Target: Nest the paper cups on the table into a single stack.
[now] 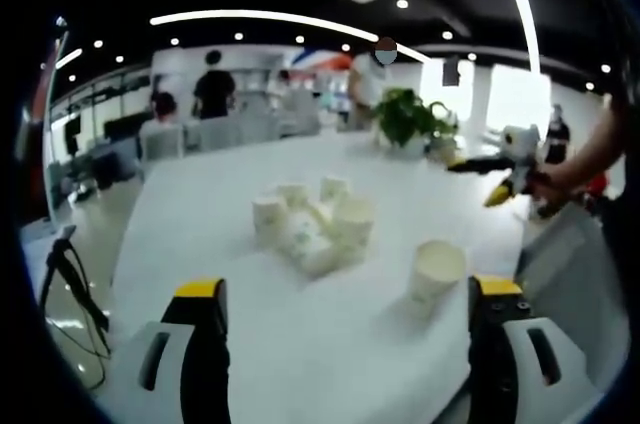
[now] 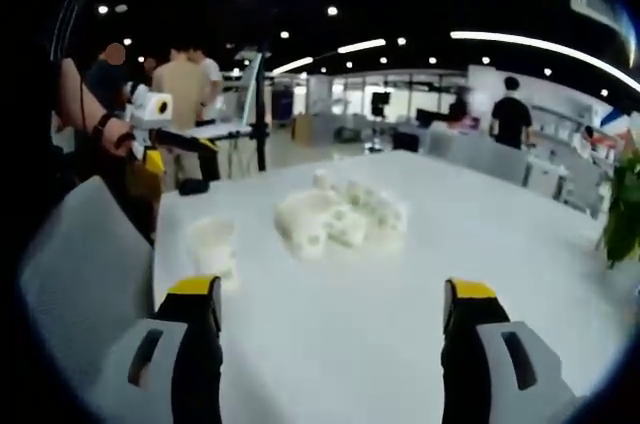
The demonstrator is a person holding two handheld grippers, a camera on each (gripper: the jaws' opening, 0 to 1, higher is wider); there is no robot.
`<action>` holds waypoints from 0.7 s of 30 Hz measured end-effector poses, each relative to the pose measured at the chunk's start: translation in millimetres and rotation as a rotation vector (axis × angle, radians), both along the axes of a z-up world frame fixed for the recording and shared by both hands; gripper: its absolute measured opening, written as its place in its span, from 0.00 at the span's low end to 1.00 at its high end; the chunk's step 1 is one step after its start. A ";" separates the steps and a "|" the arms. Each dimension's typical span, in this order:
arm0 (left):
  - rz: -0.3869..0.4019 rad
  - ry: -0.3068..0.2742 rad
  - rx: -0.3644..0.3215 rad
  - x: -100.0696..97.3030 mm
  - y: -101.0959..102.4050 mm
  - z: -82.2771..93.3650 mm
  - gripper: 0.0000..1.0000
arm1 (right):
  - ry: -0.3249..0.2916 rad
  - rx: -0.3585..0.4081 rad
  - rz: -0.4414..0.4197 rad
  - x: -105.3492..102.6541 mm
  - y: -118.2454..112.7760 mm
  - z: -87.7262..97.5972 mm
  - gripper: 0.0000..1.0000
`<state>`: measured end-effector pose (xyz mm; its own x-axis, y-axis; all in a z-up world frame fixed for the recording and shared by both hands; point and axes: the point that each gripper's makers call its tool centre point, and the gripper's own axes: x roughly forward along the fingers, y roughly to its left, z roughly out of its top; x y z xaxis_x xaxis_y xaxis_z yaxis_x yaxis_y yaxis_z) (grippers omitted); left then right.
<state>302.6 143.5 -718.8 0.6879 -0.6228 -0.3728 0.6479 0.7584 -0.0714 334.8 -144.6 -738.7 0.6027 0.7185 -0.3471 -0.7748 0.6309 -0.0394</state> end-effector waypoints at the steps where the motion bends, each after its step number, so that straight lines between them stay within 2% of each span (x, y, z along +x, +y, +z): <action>1: -0.001 0.001 -0.003 0.0 -1.4 0.8 1.00 | 0.001 0.001 0.000 0.1 0.2 -0.2 0.89; 9: -0.019 -0.009 0.008 6.7 -7.0 2.3 0.99 | 0.001 0.011 0.007 -0.6 3.3 -1.4 0.87; 21: -0.066 -0.004 0.003 33.6 -28.9 -2.1 0.99 | 0.023 0.018 0.013 0.2 7.5 -8.5 0.85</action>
<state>336.2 114.5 -720.9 0.6468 -0.6656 -0.3723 0.6968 0.7142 -0.0663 335.0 -137.1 -747.1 0.5849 0.7327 -0.3479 -0.7838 0.6210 -0.0098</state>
